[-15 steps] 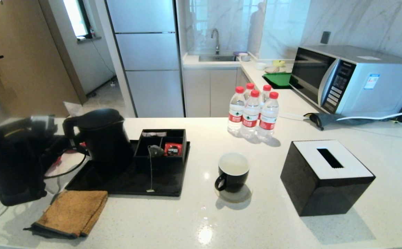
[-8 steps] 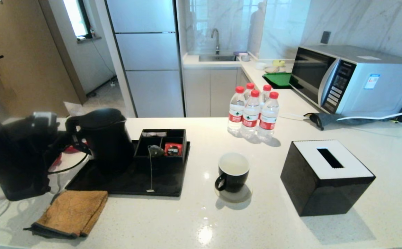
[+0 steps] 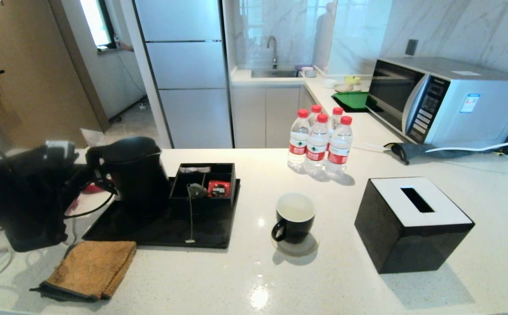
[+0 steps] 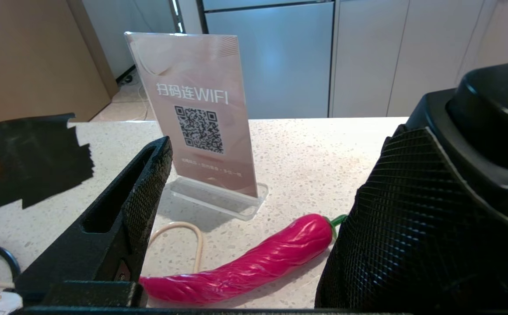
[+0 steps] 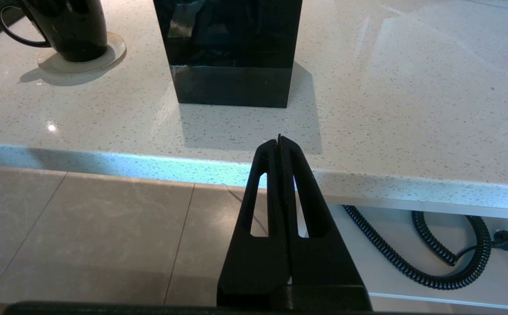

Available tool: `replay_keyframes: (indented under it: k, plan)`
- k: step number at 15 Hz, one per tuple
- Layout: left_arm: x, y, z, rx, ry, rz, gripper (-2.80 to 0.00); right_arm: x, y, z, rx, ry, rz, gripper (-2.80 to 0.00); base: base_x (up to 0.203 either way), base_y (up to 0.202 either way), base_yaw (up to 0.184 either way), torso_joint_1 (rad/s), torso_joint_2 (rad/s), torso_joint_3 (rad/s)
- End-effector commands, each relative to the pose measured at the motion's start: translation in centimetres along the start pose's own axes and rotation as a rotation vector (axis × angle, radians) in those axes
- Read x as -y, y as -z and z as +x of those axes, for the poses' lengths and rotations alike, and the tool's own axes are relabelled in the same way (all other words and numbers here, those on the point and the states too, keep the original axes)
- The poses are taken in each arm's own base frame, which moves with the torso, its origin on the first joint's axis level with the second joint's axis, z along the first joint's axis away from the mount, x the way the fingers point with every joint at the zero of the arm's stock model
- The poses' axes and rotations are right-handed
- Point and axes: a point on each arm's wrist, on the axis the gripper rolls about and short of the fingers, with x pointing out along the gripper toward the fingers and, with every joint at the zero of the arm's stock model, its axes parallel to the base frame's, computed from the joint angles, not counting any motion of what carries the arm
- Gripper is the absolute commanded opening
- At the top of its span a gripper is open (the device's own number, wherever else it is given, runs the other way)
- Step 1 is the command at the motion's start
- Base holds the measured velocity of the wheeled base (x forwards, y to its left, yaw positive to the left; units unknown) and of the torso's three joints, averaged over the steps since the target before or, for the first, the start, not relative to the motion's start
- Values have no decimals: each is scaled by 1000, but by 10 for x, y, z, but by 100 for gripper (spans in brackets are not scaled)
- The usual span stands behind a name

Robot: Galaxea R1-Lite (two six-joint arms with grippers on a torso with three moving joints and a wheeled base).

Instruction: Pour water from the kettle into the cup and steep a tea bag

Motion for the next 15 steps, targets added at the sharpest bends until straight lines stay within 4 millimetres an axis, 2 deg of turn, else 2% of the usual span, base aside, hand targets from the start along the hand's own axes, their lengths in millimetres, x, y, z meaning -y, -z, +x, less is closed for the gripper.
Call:
replay_keyframes:
  k: [1,6,7,15]
  plan:
    - [-1,-2,2,16,-1,2,0,0,0,0,-2,-1,0,-280,0,0,0,0,0,0]
    - [0,-2,3,18,1,2,0,0,0,0,-2,-1,0,-280,0,0,0,0,0,0]
    - [0,-2,3,18,1,2,-280,0,0,0,-2,-1,0,-280,0,0,0,0,0,0]
    - [5,1,4,13,13,-1,-280,0,0,0,-2,-1,0,-280,0,0,0,0,0,0]
